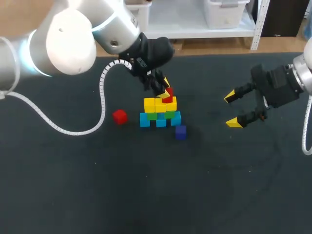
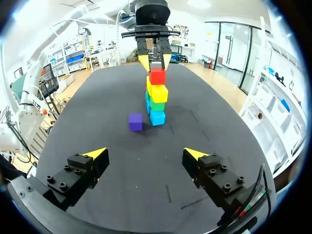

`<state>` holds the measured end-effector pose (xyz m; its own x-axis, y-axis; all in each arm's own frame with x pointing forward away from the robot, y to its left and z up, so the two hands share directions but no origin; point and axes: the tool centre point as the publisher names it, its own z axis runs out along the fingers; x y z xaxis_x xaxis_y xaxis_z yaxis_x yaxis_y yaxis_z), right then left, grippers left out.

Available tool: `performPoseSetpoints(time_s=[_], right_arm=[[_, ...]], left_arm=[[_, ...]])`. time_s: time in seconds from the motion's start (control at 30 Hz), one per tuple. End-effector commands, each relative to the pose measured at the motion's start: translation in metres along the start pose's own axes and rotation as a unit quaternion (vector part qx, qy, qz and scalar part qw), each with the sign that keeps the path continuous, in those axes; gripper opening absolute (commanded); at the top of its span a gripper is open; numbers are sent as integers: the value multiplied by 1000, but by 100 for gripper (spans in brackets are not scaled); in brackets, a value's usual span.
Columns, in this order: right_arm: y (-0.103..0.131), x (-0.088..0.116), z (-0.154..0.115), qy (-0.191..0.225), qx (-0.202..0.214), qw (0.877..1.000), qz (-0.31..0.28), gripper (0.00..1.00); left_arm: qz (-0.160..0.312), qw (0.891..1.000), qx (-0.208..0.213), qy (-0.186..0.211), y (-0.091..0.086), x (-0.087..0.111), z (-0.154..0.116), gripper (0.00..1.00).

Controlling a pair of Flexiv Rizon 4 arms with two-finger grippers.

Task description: Place the blue cubes, place green cubes on the blue cubes, place the yellow cubes on the green cubes, then place the red cubes on the yellow cubes, and place purple cube on the red cubes.

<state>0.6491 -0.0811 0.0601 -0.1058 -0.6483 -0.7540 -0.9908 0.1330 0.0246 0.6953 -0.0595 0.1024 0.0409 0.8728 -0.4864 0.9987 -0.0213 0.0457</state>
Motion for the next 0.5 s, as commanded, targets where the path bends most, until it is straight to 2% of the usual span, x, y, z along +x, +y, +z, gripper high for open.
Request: performPoseSetpoints(time_s=[0.03,0.5], right_arm=[[-1,0,1,-1,0,1000,-1,100],[-1,0,1,-1,0,1000,-1,100]], left_arm=[[0,1000,0,0,0,1,0,0],[-1,1000,8,-1,1,2,4,0]])
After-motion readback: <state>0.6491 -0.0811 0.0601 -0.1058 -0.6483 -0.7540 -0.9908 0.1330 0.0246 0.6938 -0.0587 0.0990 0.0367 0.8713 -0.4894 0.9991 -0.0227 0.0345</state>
